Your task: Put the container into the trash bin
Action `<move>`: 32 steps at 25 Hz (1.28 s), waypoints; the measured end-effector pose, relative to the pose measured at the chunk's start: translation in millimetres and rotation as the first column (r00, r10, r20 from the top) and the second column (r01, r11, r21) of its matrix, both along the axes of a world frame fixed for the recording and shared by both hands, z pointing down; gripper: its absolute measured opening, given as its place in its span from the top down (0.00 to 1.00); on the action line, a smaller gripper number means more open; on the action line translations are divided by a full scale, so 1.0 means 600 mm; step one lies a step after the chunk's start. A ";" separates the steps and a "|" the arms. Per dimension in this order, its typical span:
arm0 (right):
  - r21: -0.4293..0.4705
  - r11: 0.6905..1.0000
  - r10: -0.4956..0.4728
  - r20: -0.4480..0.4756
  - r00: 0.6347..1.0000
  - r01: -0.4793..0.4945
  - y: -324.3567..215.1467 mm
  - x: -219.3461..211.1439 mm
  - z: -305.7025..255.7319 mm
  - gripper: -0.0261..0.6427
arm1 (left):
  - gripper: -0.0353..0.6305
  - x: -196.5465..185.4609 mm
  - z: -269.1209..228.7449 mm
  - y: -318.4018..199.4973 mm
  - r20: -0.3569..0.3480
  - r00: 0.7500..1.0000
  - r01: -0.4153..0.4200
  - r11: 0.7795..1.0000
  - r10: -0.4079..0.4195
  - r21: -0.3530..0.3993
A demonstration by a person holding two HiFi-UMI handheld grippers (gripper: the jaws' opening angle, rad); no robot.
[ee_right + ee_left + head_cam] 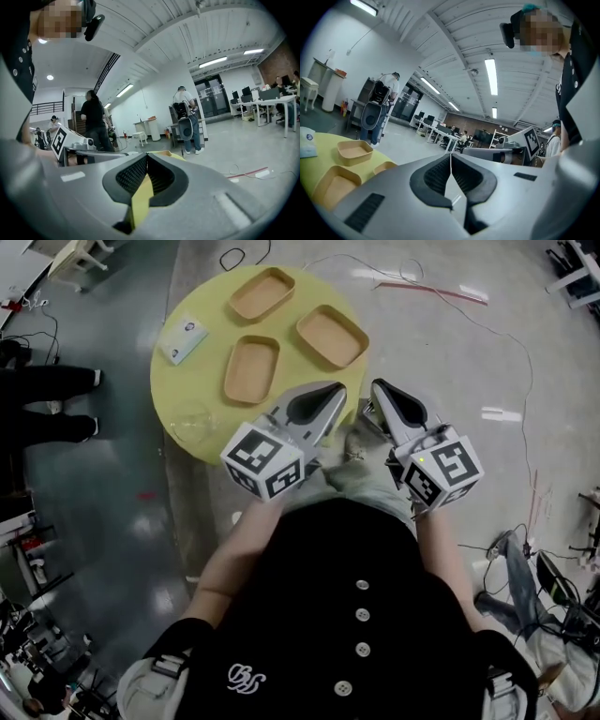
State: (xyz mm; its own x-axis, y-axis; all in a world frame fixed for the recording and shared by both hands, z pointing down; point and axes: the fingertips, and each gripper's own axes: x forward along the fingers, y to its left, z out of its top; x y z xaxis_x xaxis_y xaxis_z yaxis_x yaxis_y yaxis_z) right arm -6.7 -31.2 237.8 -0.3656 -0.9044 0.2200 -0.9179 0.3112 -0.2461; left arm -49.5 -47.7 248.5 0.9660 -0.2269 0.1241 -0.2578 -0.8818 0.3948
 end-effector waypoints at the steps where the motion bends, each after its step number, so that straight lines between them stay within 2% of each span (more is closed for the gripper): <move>1: -0.005 1.000 0.000 0.005 1.000 0.000 -0.005 0.007 0.002 0.95 | 0.92 0.005 0.002 -0.006 0.002 1.000 0.009 1.000 -0.009 -0.009; 7: -0.043 0.998 -0.038 0.006 0.999 0.038 -0.039 0.038 0.028 0.95 | 0.92 0.038 0.034 -0.032 0.047 0.998 0.039 0.997 -0.036 -0.066; 14: -0.085 0.994 -0.060 0.025 0.998 0.062 -0.074 0.062 0.058 0.95 | 0.92 0.045 0.064 -0.073 0.105 0.991 0.096 0.993 -0.088 -0.073; 20: -0.109 0.992 -0.064 0.034 0.997 0.067 -0.098 0.093 0.085 0.95 | 0.92 0.055 0.119 -0.111 0.172 0.975 0.165 0.976 -0.140 -0.142; 28: -0.224 0.975 0.006 0.016 1.000 -0.002 -0.132 0.136 0.170 0.95 | 0.92 0.072 0.176 -0.118 0.247 0.957 0.196 0.964 -0.149 -0.177; 32: -0.256 0.966 0.033 0.025 0.999 -0.025 -0.155 0.156 0.207 0.95 | 0.92 0.079 0.203 -0.127 0.261 0.953 0.205 0.959 -0.150 -0.196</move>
State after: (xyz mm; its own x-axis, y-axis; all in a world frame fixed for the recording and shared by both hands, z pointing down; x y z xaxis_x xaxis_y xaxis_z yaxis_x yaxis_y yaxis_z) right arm 87.2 -124.4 361.9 -0.3495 -0.8300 0.4347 -0.9171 0.2081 -0.3399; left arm -2.4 -124.1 370.1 0.8471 -0.3328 0.4143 -0.5139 -0.7117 0.4790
